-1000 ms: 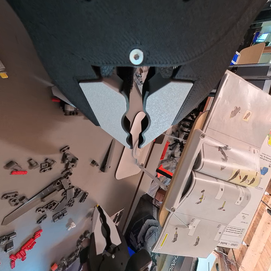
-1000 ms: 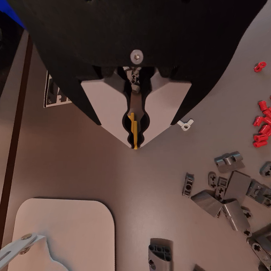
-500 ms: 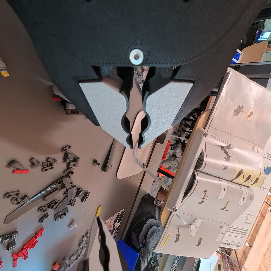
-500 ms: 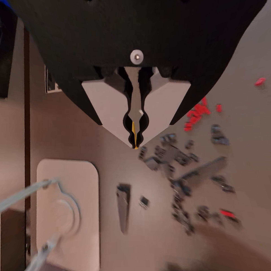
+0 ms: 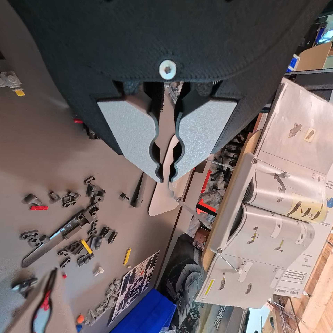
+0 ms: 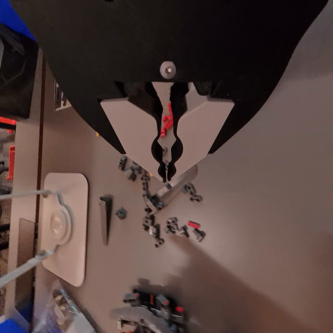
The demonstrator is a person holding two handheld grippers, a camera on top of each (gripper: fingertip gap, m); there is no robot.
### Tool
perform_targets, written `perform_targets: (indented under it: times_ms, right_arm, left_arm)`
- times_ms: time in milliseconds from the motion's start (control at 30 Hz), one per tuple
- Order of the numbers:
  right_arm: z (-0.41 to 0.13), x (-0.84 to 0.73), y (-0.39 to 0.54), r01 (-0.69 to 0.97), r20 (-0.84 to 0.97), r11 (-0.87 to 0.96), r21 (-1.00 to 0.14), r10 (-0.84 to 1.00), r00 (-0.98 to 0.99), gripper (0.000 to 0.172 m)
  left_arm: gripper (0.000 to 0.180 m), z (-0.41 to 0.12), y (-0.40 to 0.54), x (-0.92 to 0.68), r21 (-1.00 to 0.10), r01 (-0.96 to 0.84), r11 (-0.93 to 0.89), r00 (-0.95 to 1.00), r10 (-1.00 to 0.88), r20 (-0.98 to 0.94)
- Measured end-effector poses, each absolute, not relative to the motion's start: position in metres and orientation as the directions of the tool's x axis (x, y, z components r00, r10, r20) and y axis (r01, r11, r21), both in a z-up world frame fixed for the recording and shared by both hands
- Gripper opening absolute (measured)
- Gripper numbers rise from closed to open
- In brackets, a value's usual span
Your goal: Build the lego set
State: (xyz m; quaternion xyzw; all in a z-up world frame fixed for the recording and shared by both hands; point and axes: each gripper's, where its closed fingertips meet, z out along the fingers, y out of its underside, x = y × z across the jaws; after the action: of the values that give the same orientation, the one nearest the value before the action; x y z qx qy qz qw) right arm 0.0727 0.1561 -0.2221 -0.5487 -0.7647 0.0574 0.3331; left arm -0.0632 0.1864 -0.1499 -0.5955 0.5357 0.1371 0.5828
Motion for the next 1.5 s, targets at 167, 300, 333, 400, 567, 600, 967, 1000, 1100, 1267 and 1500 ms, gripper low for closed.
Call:
perform_targets:
  times_ms: [167,300,333,400,567,600,967,1000,1100,1267,1500]
  right_arm:
    - [-0.225,0.088,0.197,0.844,0.426,0.332,-0.422,0.894,-0.139,0.009]
    - [-0.24,0.094,0.213,0.879,0.35,0.304,-0.368,0.921,-0.172,0.006]
    - [-0.242,0.094,0.213,0.88,0.324,0.289,-0.377,0.931,-0.167,0.006]
    - [-0.247,0.096,0.214,0.89,0.293,0.261,-0.374,0.944,-0.154,0.007]
    - [-0.263,0.099,0.217,0.906,0.264,0.226,-0.359,0.955,-0.133,0.009]
    - [-0.264,0.098,0.217,0.905,0.26,0.22,-0.364,0.957,-0.128,0.007]
    - [-0.255,0.101,0.219,0.876,0.279,0.224,-0.427,0.954,-0.108,0.001]
    - [-0.251,0.101,0.219,0.87,0.289,0.227,-0.437,0.952,-0.103,0.001]
    - [-0.238,0.101,0.212,0.848,0.301,0.236,-0.474,0.949,-0.096,0.001]
    - [-0.216,0.088,0.172,0.806,0.333,0.33,-0.491,0.926,-0.177,0.001]
    - [-0.224,0.053,0.105,0.75,0.324,0.496,-0.438,0.865,-0.384,0.001]
  left_arm:
    - [0.005,-0.143,0.181,-0.06,-0.547,-0.791,0.275,0.386,-0.469,-0.794]
    - [0.005,-0.142,0.179,-0.061,-0.543,-0.792,0.279,0.386,-0.461,-0.799]
    - [0.005,-0.141,0.179,-0.061,-0.544,-0.791,0.279,0.387,-0.46,-0.799]
    - [0.005,-0.141,0.179,-0.062,-0.547,-0.789,0.279,0.389,-0.464,-0.796]
    - [0.005,-0.145,0.178,-0.061,-0.543,-0.792,0.28,0.376,-0.476,-0.795]
    - [0.005,-0.145,0.178,-0.06,-0.542,-0.792,0.28,0.375,-0.478,-0.794]
    - [0.005,-0.153,0.18,-0.055,-0.542,-0.794,0.275,0.365,-0.497,-0.787]
    - [0.005,-0.154,0.18,-0.055,-0.542,-0.794,0.276,0.364,-0.499,-0.787]
    - [0.005,-0.155,0.181,-0.053,-0.545,-0.792,0.276,0.364,-0.503,-0.784]
    - [0.0,-0.154,0.179,-0.05,-0.547,-0.785,0.292,0.36,-0.504,-0.785]
    - [0.0,-0.151,0.176,-0.047,-0.539,-0.785,0.307,0.355,-0.49,-0.796]
